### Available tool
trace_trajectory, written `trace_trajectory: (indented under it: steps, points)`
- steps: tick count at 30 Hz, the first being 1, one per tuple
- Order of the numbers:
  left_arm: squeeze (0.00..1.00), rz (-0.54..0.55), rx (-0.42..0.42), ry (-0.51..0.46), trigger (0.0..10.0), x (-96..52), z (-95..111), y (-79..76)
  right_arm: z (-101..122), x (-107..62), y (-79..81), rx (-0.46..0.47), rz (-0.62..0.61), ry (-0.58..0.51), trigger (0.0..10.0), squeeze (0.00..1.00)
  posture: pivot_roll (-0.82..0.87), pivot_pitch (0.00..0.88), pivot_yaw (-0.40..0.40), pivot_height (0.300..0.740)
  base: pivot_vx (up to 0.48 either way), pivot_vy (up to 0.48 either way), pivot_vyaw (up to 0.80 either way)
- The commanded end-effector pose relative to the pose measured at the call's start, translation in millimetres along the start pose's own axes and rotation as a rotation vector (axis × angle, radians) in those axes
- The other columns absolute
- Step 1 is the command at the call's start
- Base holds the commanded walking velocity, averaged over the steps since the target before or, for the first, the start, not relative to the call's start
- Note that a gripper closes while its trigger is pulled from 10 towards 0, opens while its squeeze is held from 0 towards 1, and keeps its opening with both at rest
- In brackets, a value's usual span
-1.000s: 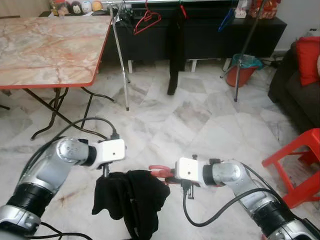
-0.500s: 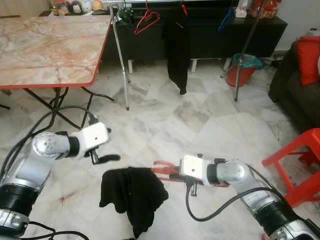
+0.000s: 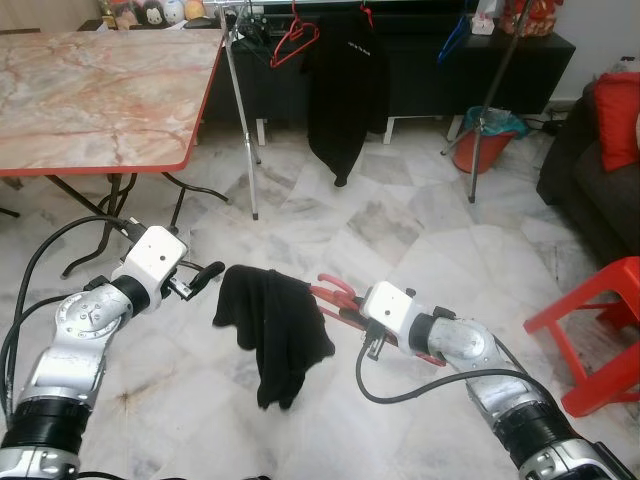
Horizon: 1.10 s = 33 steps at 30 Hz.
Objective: Hang hanger
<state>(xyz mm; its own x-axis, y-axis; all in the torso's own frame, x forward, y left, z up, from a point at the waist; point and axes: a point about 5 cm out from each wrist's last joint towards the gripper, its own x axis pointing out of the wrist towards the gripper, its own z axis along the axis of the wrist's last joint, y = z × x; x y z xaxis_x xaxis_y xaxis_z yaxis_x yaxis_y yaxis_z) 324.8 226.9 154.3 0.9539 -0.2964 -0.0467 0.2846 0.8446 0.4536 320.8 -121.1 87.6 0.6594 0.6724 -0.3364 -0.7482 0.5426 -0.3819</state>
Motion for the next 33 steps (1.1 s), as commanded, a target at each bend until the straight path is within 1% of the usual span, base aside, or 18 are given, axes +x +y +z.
trace_trajectory:
  steps: [1,2,3,7,11,13,14,15,16,17,21,22,25,27,31,33]
  points:
    - [0.00,0.067,-0.054,0.019,10.0,0.8,-7.6,-5.7,19.7,4.4,-12.3,0.009,-0.092,-0.096,0.0,0.00,0.05,0.070,-0.003,0.740,0.000,0.000,0.00]
    - [0.00,0.067,-0.054,0.019,10.0,0.8,-7.6,-5.7,19.7,4.4,-12.3,0.009,-0.092,-0.096,0.0,0.00,0.05,0.070,-0.003,0.740,0.000,0.000,0.00]
    - [0.00,0.090,-0.084,0.021,10.0,2.5,-9.0,-9.9,22.9,6.9,-14.1,0.025,-0.127,-0.111,0.0,0.00,0.05,0.062,-0.006,0.740,0.000,0.000,0.00]
    - [0.00,0.144,-0.130,0.051,10.0,6.5,-15.6,-21.1,30.8,14.0,-17.7,0.095,-0.191,-0.141,0.0,0.00,0.05,0.048,-0.010,0.740,0.000,0.000,0.00]
    - [0.00,0.166,-0.170,0.045,10.0,11.4,-14.7,-30.3,36.0,19.8,-18.3,0.100,-0.207,-0.149,0.0,0.00,0.05,0.035,-0.025,0.740,0.000,0.000,0.00]
    - [0.00,0.179,-0.183,0.048,10.0,12.6,-14.8,-32.6,39.1,22.7,-20.3,0.124,-0.228,-0.152,0.0,0.00,0.05,0.033,-0.028,0.740,0.000,0.000,0.00]
    - [0.03,0.166,-0.196,0.045,10.0,13.6,-14.5,-38.0,43.9,25.4,-22.4,0.144,-0.245,-0.164,0.0,0.00,0.05,0.031,-0.030,0.740,0.000,0.000,0.00]
    - [0.03,0.151,-0.194,0.039,10.0,13.8,-14.4,-42.3,46.4,26.8,-23.5,0.146,-0.254,-0.167,0.0,0.00,0.05,0.030,-0.031,0.740,0.000,0.000,0.00]
    - [0.03,0.150,-0.193,0.038,10.0,13.8,-14.4,-43.0,46.7,27.1,-23.7,0.145,-0.256,-0.167,0.0,0.00,0.05,0.030,-0.031,0.740,0.000,0.000,0.00]
    - [1.00,0.139,-0.203,0.045,10.0,13.4,-16.7,-47.7,47.7,29.1,-24.5,0.152,-0.259,-0.159,0.0,0.00,0.05,0.022,-0.034,0.740,0.000,0.000,0.00]
    - [1.00,0.133,-0.215,0.055,10.0,11.7,-20.9,-51.9,55.2,33.3,-26.6,0.168,-0.271,-0.175,0.0,0.00,0.05,0.019,-0.035,0.740,0.000,0.000,0.00]
    - [1.00,0.120,-0.217,0.070,10.0,11.1,-24.8,-53.7,58.9,35.2,-26.0,0.175,-0.268,-0.188,0.0,0.00,0.04,0.012,-0.030,0.740,0.000,0.000,0.00]
    - [1.00,0.098,-0.233,0.079,10.0,10.9,-27.6,-56.7,62.7,37.8,-24.1,0.176,-0.257,-0.195,0.0,0.00,0.04,0.012,-0.030,0.740,0.000,0.000,0.00]
    - [1.00,0.060,-0.237,0.086,10.0,10.6,-30.3,-62.1,69.1,41.1,-18.1,0.170,-0.231,-0.216,0.0,0.00,0.03,0.006,-0.019,0.740,0.000,0.000,0.00]
    - [1.00,0.056,-0.251,0.096,10.0,12.4,-33.1,-63.0,74.6,42.6,-14.4,0.168,-0.216,-0.234,0.0,0.00,0.02,0.013,-0.019,0.740,0.000,0.000,0.00]
    - [1.00,0.041,-0.250,0.112,10.0,13.3,-37.7,-63.6,78.5,44.4,-9.6,0.161,-0.190,-0.244,0.0,0.00,0.01,0.015,-0.022,0.740,0.000,0.000,0.00]
